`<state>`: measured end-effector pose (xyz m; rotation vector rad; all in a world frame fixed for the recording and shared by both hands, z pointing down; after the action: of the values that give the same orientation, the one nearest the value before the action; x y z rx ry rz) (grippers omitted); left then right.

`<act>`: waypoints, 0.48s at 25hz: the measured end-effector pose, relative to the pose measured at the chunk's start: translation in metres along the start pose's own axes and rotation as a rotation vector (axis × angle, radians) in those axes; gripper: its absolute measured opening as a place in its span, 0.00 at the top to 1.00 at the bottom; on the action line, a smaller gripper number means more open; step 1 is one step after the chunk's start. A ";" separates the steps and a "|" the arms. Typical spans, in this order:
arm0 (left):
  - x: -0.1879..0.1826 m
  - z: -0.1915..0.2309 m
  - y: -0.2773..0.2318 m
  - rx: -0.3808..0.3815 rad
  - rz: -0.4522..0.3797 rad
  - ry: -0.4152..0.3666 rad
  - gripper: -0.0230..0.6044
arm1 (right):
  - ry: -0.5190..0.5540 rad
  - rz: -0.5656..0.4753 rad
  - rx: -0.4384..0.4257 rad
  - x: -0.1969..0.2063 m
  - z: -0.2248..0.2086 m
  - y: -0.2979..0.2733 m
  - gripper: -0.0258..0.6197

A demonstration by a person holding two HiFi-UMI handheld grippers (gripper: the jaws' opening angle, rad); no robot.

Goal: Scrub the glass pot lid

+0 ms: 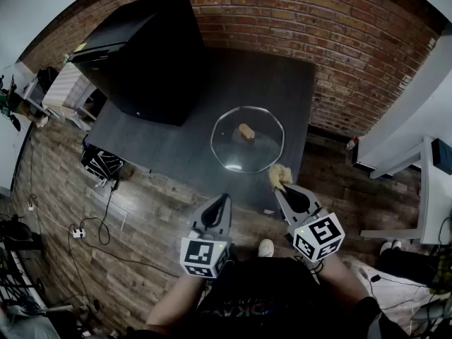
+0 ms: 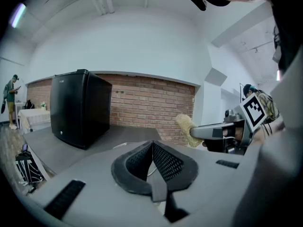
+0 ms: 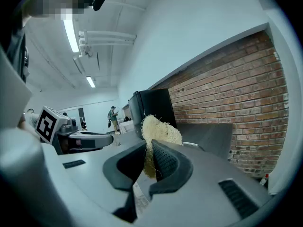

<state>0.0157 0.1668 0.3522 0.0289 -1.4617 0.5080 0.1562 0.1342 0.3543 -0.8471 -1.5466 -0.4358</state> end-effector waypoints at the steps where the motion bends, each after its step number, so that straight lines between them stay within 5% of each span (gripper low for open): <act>1: 0.001 0.000 0.000 0.000 -0.001 0.000 0.91 | 0.001 -0.001 -0.001 0.000 0.000 0.000 0.90; 12: 0.006 0.000 -0.007 0.010 -0.012 -0.017 0.91 | 0.000 -0.007 -0.011 0.000 -0.006 -0.004 0.90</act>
<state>0.0179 0.1621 0.3601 0.0503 -1.4750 0.5068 0.1574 0.1270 0.3565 -0.8507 -1.5485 -0.4494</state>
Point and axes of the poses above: the fingertips, and each gripper's own axes: y backward along the fingers, z to its left, x out of its underside, the point moved 2 cm from there along y, backward along the fingers, and after that the axes turned 2 degrees about y, right-handed, at the moved point
